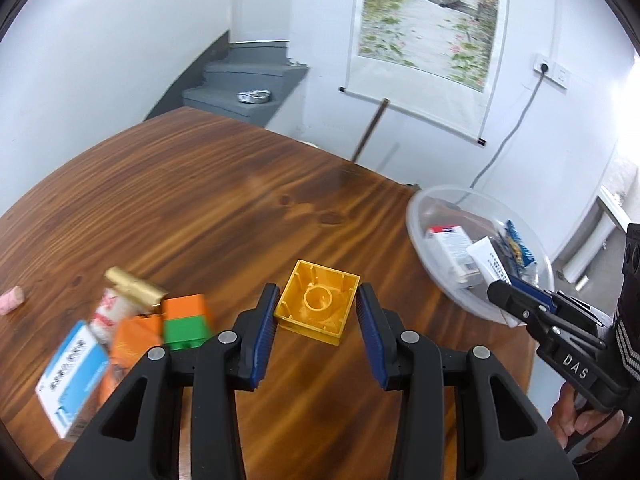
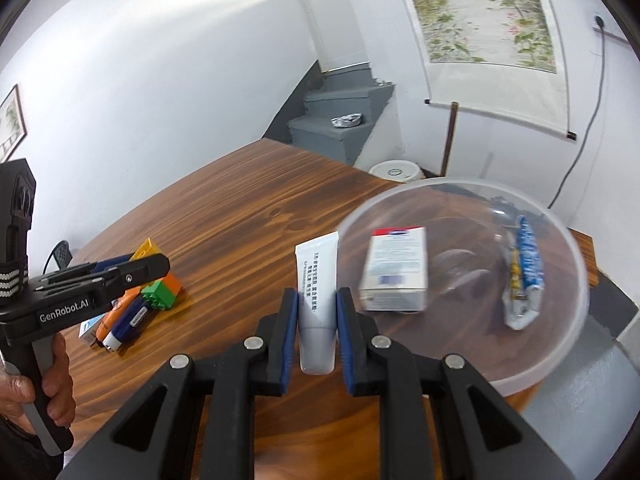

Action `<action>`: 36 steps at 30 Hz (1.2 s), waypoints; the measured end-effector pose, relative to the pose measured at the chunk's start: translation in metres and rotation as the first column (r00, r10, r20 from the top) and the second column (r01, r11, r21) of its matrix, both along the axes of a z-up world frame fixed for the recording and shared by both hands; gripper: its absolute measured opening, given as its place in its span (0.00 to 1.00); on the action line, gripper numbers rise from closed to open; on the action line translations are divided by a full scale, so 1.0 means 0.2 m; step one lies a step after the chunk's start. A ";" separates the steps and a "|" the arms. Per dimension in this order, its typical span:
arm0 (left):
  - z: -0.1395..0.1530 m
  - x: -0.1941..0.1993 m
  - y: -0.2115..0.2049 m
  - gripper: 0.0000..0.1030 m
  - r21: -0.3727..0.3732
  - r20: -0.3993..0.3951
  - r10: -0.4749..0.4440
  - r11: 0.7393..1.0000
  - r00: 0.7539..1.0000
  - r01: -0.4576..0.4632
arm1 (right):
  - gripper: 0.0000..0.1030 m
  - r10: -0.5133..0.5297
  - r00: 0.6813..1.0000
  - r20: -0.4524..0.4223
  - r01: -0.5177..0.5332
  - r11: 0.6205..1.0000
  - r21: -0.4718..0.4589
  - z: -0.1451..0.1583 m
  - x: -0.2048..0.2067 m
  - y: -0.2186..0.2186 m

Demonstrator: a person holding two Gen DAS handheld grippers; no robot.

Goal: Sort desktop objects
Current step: 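Carry the yellow block and white tube over the clear bowl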

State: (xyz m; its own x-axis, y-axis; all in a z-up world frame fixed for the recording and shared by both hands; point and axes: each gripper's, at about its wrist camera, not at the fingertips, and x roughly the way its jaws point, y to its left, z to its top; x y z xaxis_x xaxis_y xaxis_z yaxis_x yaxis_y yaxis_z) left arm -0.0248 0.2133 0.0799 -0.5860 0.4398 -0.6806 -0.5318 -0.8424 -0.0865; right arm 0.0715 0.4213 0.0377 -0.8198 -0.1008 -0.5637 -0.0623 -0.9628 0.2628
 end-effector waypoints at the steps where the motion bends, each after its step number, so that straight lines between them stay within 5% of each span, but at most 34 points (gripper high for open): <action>1: 0.00 0.00 0.03 0.41 -0.001 0.002 -0.008 1.000 1.000 0.008 | 0.21 -0.013 1.000 -0.004 0.013 1.000 -0.005 0.00 0.01 0.04; 18: -0.04 0.04 0.43 0.41 -0.007 0.032 -0.145 0.989 0.989 0.145 | 0.21 -0.175 0.984 -0.025 0.174 0.984 -0.019 0.00 0.08 0.39; 36: -0.06 0.03 0.63 0.41 -0.006 0.046 -0.190 0.982 0.981 0.191 | 0.22 -0.178 0.984 0.002 0.178 0.982 -0.058 -0.04 0.01 0.50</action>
State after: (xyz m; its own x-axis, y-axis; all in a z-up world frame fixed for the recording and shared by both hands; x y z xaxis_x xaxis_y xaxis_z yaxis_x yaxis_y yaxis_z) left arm -0.0190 0.3392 0.0684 -0.4609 0.5335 -0.7092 -0.6785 -0.7269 -0.1060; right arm 0.0744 0.5212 0.0300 -0.8295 0.0149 -0.5583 -0.2306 -0.9196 0.3181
